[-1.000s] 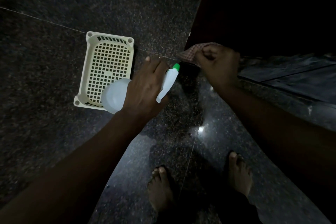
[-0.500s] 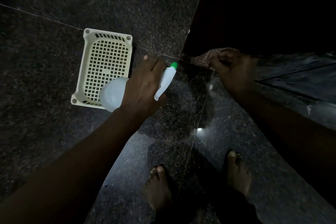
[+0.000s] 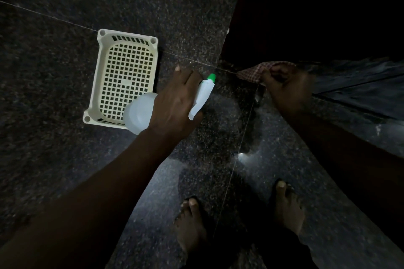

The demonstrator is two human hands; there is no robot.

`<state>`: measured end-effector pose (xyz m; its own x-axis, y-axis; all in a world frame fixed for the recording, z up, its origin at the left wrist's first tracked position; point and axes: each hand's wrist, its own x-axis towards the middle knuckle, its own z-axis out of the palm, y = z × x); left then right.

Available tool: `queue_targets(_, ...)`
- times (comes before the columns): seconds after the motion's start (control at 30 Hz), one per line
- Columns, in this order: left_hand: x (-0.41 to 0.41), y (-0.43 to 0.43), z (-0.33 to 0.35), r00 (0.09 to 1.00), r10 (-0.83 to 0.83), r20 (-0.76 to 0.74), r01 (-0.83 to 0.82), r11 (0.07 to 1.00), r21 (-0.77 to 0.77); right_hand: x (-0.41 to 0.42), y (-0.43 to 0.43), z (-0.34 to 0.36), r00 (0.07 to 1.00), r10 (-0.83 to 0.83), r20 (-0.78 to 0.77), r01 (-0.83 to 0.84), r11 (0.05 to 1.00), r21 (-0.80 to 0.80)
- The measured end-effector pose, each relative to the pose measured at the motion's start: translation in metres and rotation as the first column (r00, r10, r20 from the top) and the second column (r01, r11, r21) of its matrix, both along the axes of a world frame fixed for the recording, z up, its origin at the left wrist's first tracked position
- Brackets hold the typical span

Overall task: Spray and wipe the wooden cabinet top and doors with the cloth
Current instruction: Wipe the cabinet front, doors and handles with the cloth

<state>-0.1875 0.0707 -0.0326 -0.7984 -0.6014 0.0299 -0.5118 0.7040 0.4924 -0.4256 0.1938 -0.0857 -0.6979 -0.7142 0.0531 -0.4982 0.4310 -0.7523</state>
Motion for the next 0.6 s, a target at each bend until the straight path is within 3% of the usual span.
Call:
queue_targets(0.17, -0.001, 0.007, -0.006, 0.997, 0.019, 0.081, -0.021, 1.000, 0.021, 0.002, -0.005, -0.006, 0.996, -0.048, 0.073, 0.048, 0.999, -0.004)
queue_targets(0.37, -0.001, 0.012, -0.022, 0.985, 0.002, 0.171, -0.005, 1.000, 0.017, -0.003, -0.002, -0.007, 0.998, 0.049, 0.041, -0.049, 0.999, -0.010)
queue_targets(0.6, -0.007, 0.014, -0.033, 0.978, 0.021, 0.208, -0.035, 0.997, 0.064, -0.001, -0.003, -0.009, 1.000, -0.004, 0.030, 0.005, 1.000, -0.023)
